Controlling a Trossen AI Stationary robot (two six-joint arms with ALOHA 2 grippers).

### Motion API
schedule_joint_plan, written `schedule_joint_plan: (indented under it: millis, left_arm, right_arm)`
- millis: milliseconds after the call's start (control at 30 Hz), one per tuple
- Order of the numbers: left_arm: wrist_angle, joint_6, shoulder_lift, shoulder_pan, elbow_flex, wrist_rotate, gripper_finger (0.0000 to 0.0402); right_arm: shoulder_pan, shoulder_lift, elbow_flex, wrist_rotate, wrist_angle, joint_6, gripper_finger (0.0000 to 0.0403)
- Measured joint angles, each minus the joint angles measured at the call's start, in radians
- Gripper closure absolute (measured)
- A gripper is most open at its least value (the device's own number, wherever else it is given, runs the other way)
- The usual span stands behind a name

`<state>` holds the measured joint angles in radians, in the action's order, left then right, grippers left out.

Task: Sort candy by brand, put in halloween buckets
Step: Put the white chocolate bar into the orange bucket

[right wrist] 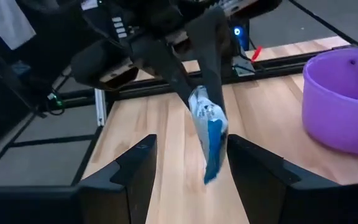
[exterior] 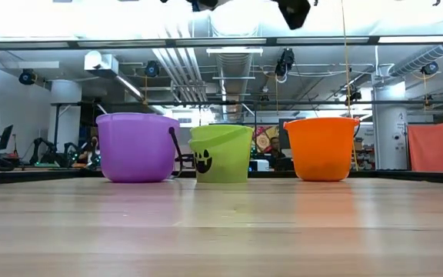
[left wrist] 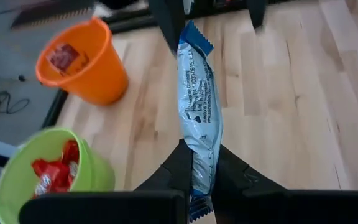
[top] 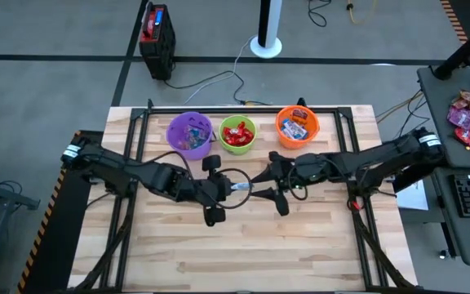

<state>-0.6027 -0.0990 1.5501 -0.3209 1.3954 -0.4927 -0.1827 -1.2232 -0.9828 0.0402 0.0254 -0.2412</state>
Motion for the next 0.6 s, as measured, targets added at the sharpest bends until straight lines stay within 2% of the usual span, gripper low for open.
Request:
schedule_joint_plan:
  millis: [233,333,500,600]
  left_arm:
    - [0.031,0.03,0.005,0.006,0.01,0.004,0.0387]
    - [0.027,0.031,0.004,0.006,0.01,0.006,0.0387]
    - [0.024,0.046,0.003,0.006,0.01,0.003,0.0387]
    - [0.026,0.047,0.003,0.007,0.01,0.003,0.0381]
  right_arm:
    - [0.0,-0.092,-0.077,0.016,-0.004,0.033,0.0231]
    - [0.006,-0.118,-0.103,0.017,-0.012,0.043,0.027]
    - [0.021,-0.121,-0.118,0.015,-0.031,0.055,0.0368]
    - [0.026,-0.115,-0.116,0.025,-0.031,0.053,0.0373]
